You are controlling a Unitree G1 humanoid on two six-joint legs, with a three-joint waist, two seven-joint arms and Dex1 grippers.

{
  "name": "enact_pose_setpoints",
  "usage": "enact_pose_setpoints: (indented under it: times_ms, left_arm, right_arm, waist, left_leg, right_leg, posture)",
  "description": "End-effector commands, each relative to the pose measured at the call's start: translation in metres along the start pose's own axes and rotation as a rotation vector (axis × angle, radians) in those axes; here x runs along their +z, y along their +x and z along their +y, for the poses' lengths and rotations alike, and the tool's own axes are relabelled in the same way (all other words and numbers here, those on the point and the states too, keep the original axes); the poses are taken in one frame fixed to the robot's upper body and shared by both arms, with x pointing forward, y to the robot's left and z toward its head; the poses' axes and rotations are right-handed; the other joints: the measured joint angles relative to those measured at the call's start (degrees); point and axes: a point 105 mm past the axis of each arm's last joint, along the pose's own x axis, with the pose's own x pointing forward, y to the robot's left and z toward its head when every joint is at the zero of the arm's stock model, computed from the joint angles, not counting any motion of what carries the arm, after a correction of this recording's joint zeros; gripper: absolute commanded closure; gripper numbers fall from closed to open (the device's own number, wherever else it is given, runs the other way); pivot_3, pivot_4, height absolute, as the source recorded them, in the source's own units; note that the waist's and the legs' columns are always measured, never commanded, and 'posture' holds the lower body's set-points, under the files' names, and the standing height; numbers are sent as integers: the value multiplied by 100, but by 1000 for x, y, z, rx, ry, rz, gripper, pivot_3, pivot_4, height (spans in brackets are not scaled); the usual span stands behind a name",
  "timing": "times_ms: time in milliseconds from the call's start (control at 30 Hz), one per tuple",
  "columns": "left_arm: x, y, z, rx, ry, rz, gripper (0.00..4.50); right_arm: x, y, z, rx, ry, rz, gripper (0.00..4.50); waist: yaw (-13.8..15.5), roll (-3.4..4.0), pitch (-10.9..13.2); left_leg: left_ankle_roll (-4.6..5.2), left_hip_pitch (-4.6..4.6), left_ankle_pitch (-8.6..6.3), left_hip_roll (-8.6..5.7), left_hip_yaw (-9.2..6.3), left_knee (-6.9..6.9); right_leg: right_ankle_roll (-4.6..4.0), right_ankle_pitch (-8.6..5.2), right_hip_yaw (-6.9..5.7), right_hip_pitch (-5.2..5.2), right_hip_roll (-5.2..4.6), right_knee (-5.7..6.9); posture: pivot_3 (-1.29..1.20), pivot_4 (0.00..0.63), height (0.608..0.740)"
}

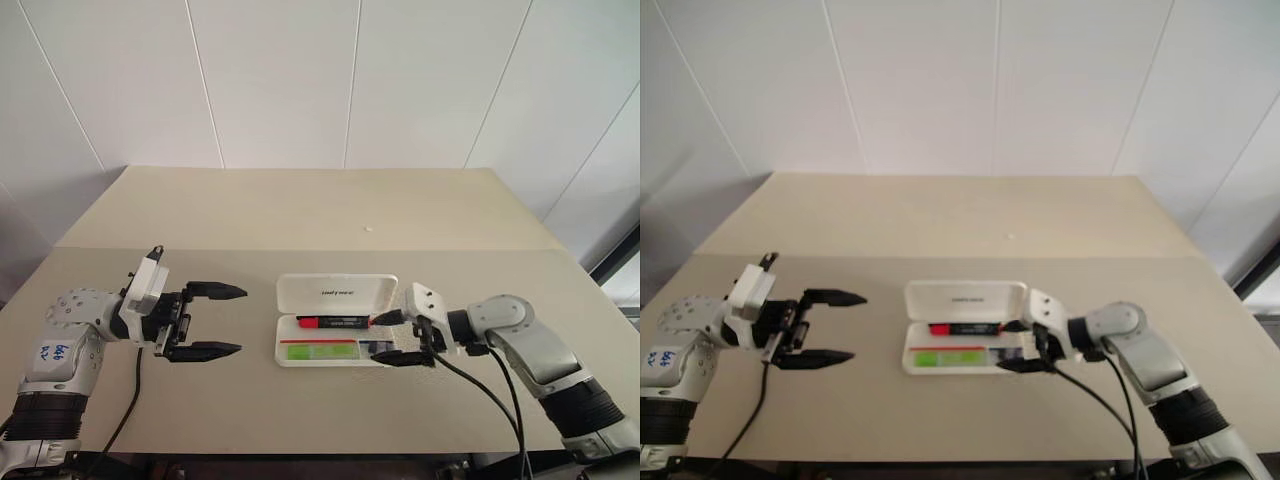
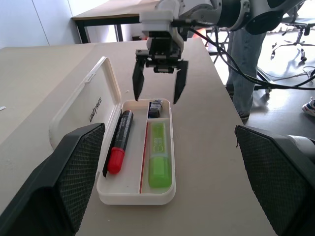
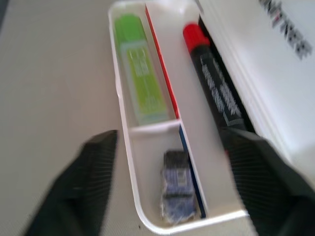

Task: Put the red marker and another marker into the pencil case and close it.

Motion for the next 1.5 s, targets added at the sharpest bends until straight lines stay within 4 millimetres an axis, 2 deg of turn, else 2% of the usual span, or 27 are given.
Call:
enact_pose_setpoints:
  times_ms: [33,200,400,500,733,867,1067,1233,1500]
  left_arm:
    - [9,2,2,-9,43,-20,0]
    - [6,5,8,-1,51,-20,0]
    - [-5,4,46,192,96,56,0]
    - [4,6,66,269,107,26,0]
    - [7,8,103,378,111,14,0]
    - [0,19,123,403,78,63,888]
    - [-15,36,139,429,59,147,2845]
    - [-23,55,139,383,33,172,4480]
    - [-21,84,126,202,-64,126,4480]
  right_arm:
    - [15,-10,1,-27,-30,-47,16]
    - [27,-25,9,-47,-24,-108,16]
    - [31,-57,21,-88,-35,-176,16]
    - [46,-84,24,-129,-58,-362,16]
    - [39,-113,24,-181,-39,-420,16]
    - [34,-126,19,-233,-24,-427,0]
    - [32,-131,18,-249,2,-480,0]
    - [26,-133,19,-240,17,-487,0]
    - [27,-137,16,-213,-6,-482,0]
  waist:
    - [6,0,0]
    - [56,1,0]
    - [89,0,0]
    - [76,-1,1]
    - [61,-1,1]
    - [72,-2,1]
    - [71,-2,1]
    - [71,-4,3]
    - [60,-7,5]
  left_leg:
    - [0,0,0,0,0,0]
    - [0,-1,0,0,0,1]
    - [0,-2,0,-5,-5,9]
    - [1,-6,0,-6,-3,22]
    - [1,-1,0,-5,-2,35]
    - [2,-2,0,-9,-2,44]
    - [2,-8,0,-10,-3,38]
    - [3,-11,-1,-10,-3,37]
    - [3,-11,-1,-12,-2,41]
  right_leg:
    - [0,0,0,0,0,0]
    - [0,0,0,0,0,0]
    - [2,1,-3,9,-1,-3]
    - [9,5,-1,11,-2,-2]
    - [11,6,0,11,3,15]
    - [16,10,0,16,1,15]
    - [18,10,0,12,0,8]
    - [20,8,0,10,1,7]
    - [22,9,1,11,2,11]
  posture:
    - [0,150,740]
    - [0,150,740]
    - [0,150,740]
    - [0,150,740]
    - [0,150,740]
    - [0,150,740]
    - [0,150,740]
    - [0,150,740]
    - [0,150,740]
